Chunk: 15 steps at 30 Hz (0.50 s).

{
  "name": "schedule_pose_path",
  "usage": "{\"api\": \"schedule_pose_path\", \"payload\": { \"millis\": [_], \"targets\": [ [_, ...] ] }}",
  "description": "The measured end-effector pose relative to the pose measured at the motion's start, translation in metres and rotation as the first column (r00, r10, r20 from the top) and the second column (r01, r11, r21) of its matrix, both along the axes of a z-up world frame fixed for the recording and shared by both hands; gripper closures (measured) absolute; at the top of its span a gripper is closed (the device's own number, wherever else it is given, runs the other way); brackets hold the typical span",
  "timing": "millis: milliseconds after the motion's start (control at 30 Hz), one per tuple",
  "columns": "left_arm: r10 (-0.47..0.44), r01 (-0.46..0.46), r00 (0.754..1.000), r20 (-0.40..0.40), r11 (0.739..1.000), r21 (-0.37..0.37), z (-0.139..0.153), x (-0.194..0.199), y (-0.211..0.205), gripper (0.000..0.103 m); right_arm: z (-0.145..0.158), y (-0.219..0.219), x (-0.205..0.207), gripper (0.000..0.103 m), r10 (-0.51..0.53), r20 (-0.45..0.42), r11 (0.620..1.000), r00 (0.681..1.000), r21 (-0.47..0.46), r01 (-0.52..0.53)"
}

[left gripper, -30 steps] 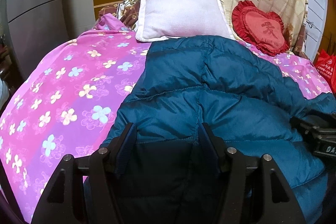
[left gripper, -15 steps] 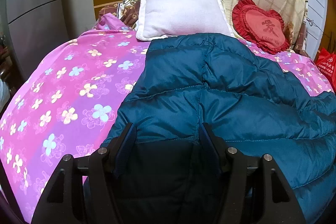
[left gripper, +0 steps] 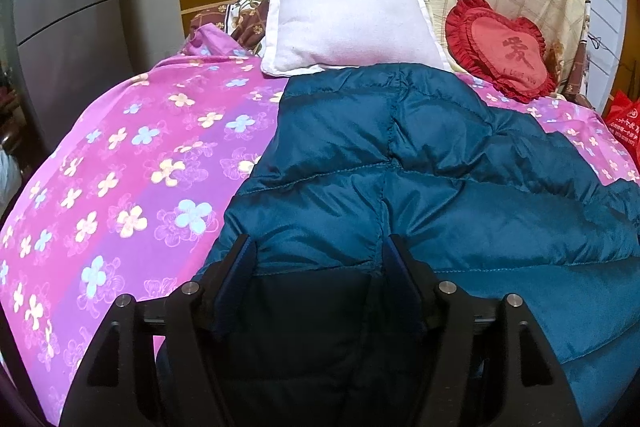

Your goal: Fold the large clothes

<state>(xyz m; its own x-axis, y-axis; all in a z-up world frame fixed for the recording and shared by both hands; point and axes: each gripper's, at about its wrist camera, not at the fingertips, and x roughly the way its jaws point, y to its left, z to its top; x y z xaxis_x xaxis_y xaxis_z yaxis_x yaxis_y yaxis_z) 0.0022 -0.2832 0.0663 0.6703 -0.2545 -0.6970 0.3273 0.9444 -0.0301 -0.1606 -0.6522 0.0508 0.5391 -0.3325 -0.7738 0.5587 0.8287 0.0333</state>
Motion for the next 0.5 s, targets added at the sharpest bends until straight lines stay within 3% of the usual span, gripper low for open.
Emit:
{"api": "schedule_pose_path", "payload": {
  "millis": [100, 267, 500],
  "targets": [
    [-0.009, 0.009, 1.000, -0.015, 1.000, -0.009, 0.003, -0.004, 0.007, 0.056, 0.007, 0.007, -0.003, 0.001, -0.012, -0.005, 0.999, 1.000, -0.030, 0.012],
    [-0.002, 0.002, 1.000, -0.021, 1.000, -0.007, 0.013, -0.015, 0.019, 0.056, 0.032, 0.030, -0.034, 0.001, 0.024, 0.062, 0.998, 0.998, -0.057, -0.021],
    [-0.025, 0.025, 1.000, 0.008, 1.000, -0.016, 0.037, -0.042, 0.034, 0.056, 0.050, 0.052, -0.066, 0.000, 0.053, 0.084, 0.998, 0.995, -0.036, -0.050]
  ]
}}
